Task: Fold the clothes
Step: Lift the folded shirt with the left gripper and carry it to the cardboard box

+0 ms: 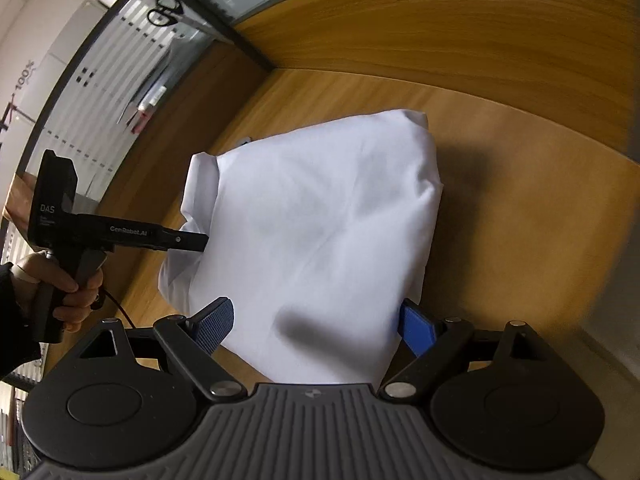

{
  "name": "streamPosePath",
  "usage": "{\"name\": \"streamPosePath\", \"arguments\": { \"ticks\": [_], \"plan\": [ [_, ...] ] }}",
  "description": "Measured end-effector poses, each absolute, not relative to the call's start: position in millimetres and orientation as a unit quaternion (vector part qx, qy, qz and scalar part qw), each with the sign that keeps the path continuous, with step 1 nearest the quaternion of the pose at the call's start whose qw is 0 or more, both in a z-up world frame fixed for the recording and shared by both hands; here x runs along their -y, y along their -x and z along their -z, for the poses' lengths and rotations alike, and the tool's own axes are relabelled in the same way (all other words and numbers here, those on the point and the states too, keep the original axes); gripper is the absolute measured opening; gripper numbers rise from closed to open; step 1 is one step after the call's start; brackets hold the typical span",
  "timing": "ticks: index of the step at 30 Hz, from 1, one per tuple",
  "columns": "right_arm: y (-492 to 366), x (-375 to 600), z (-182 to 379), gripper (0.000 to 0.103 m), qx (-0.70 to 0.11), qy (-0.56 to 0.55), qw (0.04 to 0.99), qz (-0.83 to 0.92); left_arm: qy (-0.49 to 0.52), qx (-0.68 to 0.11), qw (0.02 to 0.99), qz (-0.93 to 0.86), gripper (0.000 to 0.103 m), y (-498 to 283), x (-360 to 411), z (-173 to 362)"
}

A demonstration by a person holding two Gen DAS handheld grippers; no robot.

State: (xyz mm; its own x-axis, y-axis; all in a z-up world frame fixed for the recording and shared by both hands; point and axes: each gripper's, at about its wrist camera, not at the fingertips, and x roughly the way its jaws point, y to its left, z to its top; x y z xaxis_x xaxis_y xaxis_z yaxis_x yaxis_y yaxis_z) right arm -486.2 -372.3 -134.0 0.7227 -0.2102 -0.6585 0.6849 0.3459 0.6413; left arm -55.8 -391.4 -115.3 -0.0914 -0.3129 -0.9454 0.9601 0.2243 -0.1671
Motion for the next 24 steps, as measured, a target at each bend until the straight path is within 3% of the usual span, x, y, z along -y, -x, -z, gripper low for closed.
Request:
{"name": "streamPosePath", "arguments": {
  "ticks": [7, 20, 22, 24],
  "plan": [
    [542, 343, 139, 0.092, -0.218, -0.522, 0.744, 0.354, -0.335, -0.507, 0.554, 0.569, 0.055, 97, 391, 121],
    [613, 303, 226, 0.094, -0.048, -0.704, 0.633, 0.318, -0.362, -0.511, 0.485, 0.610, 0.058, 173, 392, 129],
    [613, 300, 237, 0.089, -0.025, -0.719, 0.624, 0.305, -0.352, -0.518, 0.487, 0.609, 0.059, 170, 392, 130],
    [614, 298, 243, 0.074, -0.006, -0.721, 0.620, 0.308, -0.329, -0.525, 0.491, 0.612, 0.064, 165, 386, 128]
  ]
}}
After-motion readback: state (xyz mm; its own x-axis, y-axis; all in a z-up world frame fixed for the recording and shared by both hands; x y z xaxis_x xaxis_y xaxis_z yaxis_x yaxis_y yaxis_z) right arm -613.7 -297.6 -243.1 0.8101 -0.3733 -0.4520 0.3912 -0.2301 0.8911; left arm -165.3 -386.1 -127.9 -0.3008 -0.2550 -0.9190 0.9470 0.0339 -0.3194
